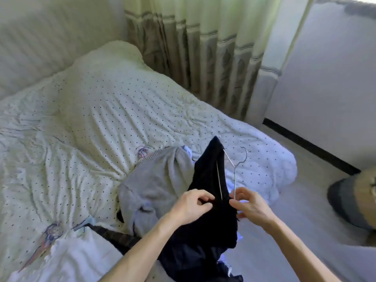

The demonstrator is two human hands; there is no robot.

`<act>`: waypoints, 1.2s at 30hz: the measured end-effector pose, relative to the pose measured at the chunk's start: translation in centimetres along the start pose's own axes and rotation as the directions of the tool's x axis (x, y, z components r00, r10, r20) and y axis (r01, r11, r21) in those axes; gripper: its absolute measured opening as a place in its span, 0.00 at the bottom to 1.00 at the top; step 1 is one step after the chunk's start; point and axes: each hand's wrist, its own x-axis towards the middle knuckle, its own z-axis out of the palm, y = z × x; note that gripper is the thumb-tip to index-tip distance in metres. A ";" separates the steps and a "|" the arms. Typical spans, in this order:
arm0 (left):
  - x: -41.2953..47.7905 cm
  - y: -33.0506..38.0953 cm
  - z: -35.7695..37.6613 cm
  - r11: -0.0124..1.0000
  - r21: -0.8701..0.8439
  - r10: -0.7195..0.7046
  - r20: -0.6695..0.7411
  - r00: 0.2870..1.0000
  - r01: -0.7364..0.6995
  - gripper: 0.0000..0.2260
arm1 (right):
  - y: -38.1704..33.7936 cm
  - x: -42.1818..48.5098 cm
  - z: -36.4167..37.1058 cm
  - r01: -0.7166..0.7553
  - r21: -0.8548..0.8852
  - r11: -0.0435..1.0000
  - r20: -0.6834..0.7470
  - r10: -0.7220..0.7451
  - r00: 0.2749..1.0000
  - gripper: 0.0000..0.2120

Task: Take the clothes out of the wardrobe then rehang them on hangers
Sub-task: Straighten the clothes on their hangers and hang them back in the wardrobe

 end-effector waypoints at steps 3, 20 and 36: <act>2.2 7.4 -1.0 0.974 0.128 0.200 -0.115 0.973 -0.186 0.19 | 0.4 -5.9 -7.1 0.057 -0.058 0.997 0.007 -0.056 0.998 0.03; -4.1 44.5 26.8 0.320 0.049 0.869 0.382 0.314 -0.946 0.17 | 14.6 -41.4 -24.7 0.134 0.170 0.976 -0.830 0.069 0.554 0.09; -10.2 55.6 47.3 0.081 -0.453 0.667 0.687 -0.289 -0.888 0.13 | 20.3 -49.2 -16.0 -0.045 0.597 0.801 -0.783 0.594 0.184 0.18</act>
